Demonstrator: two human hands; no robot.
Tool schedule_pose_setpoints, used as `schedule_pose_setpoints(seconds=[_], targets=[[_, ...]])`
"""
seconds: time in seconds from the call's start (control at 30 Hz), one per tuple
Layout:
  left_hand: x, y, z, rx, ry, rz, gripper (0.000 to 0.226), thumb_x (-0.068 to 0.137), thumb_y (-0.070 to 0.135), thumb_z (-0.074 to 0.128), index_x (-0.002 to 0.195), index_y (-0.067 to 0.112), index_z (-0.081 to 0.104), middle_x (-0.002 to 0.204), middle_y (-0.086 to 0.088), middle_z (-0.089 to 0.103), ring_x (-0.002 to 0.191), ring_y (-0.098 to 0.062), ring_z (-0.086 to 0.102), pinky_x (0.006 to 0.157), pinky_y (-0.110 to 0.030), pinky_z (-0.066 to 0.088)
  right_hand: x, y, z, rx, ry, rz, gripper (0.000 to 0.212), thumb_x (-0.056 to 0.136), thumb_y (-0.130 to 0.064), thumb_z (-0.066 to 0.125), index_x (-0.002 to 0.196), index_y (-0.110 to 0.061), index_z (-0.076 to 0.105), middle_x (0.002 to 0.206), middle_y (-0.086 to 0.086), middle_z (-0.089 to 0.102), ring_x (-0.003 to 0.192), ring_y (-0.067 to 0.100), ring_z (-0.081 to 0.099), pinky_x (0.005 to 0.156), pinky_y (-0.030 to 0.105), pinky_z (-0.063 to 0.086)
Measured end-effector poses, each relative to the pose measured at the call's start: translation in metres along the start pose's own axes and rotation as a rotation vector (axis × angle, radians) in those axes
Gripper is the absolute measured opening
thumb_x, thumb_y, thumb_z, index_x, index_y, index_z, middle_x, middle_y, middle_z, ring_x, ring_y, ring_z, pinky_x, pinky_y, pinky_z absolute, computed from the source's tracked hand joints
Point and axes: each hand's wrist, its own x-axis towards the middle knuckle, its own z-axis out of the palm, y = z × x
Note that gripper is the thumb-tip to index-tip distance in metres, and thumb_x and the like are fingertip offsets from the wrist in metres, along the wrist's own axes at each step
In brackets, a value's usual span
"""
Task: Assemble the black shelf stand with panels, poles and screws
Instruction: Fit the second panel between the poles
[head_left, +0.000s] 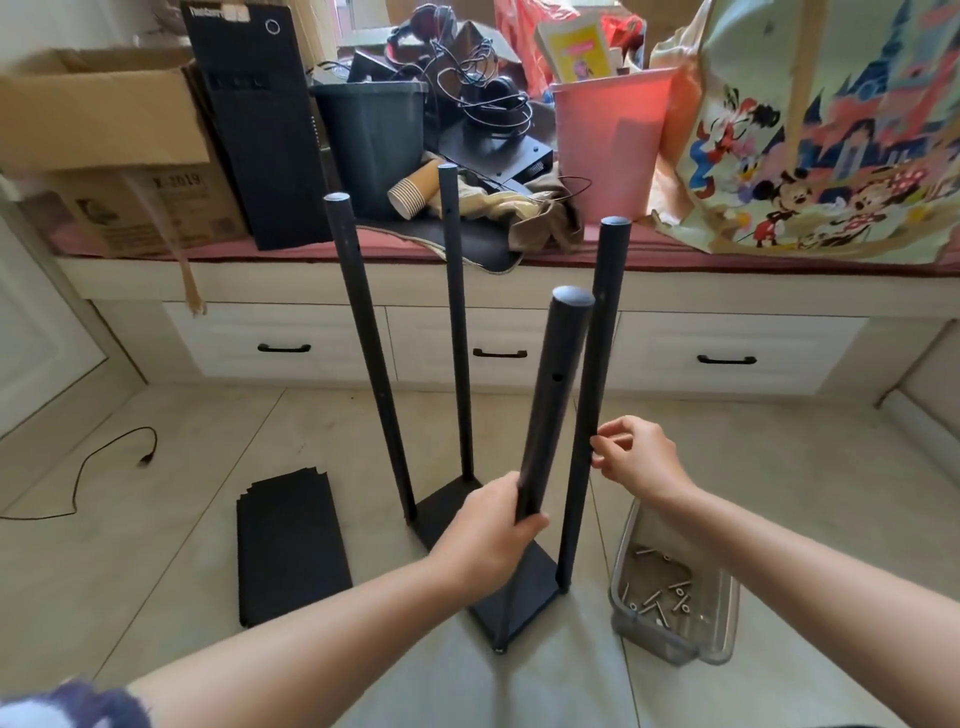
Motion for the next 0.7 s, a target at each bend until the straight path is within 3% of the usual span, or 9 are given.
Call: schedule_pose_setpoints(seconds=[0.13,0.27,0.37,0.47,0.6,0.7], targets=[[0.007,0.014,0.017,-0.119,0.099,-0.039,0.021,0.097,0.030,0.064,0.118,0.027,0.061,0.107,0.009,0.065,0.101,-0.009,0.062,0.095,-0.032,0.052,0.000,0.002,-0.010,0.014,-0.047,-0.008,0.025,0.096,-0.014,0.063,0.121,-0.014,0.060,0.107,0.008,0.068,0.104,0.022,0.066,0.093,0.044,0.056],[0.025,0.026,0.023,-0.245,0.173,-0.095,0.016,0.096,0.034,0.066,0.111,0.029,0.062,0.099,0.013,0.064,0.102,-0.011,0.062,0.096,-0.035,0.053,-0.004,0.002,-0.017,0.032,-0.076,-0.031,0.039,0.095,-0.007,0.060,0.133,-0.012,0.053,0.122,0.007,0.065,0.117,0.021,0.061,0.101,0.047,0.051],[0.033,0.027,0.024,-0.266,0.192,-0.130,0.022,0.093,0.038,0.069,0.110,0.025,0.064,0.096,0.013,0.065,0.099,-0.010,0.063,0.092,-0.033,0.054,-0.009,-0.001,-0.015,0.031,-0.097,-0.039,0.039,0.094,-0.005,0.058,0.132,-0.012,0.055,0.122,0.006,0.066,0.118,0.021,0.061,0.102,0.046,0.050],[0.031,0.022,0.018,-0.265,0.107,-0.100,0.030,0.089,0.037,0.074,0.114,0.022,0.065,0.095,0.014,0.064,0.092,-0.003,0.063,0.083,-0.025,0.054,-0.016,-0.010,-0.008,0.027,-0.144,-0.092,0.033,0.094,-0.006,0.057,0.126,-0.014,0.059,0.116,0.001,0.068,0.113,0.017,0.063,0.100,0.043,0.052],[0.026,0.005,-0.008,-0.127,-0.053,-0.073,0.035,0.086,0.038,0.078,0.115,0.021,0.068,0.107,0.010,0.069,0.100,-0.007,0.066,0.092,-0.030,0.055,-0.029,-0.025,0.000,0.051,-0.218,-0.151,0.023,0.094,-0.011,0.059,0.116,-0.017,0.063,0.107,0.000,0.070,0.105,0.015,0.065,0.089,0.032,0.054],[0.027,-0.015,-0.043,-0.003,-0.074,-0.124,0.037,0.088,0.028,0.076,0.122,0.018,0.066,0.116,0.004,0.068,0.104,-0.009,0.064,0.080,-0.017,0.051,-0.038,-0.034,0.004,0.059,-0.256,-0.163,0.015,0.096,-0.014,0.060,0.107,-0.021,0.066,0.099,-0.004,0.071,0.097,0.010,0.066,0.079,0.021,0.050]])
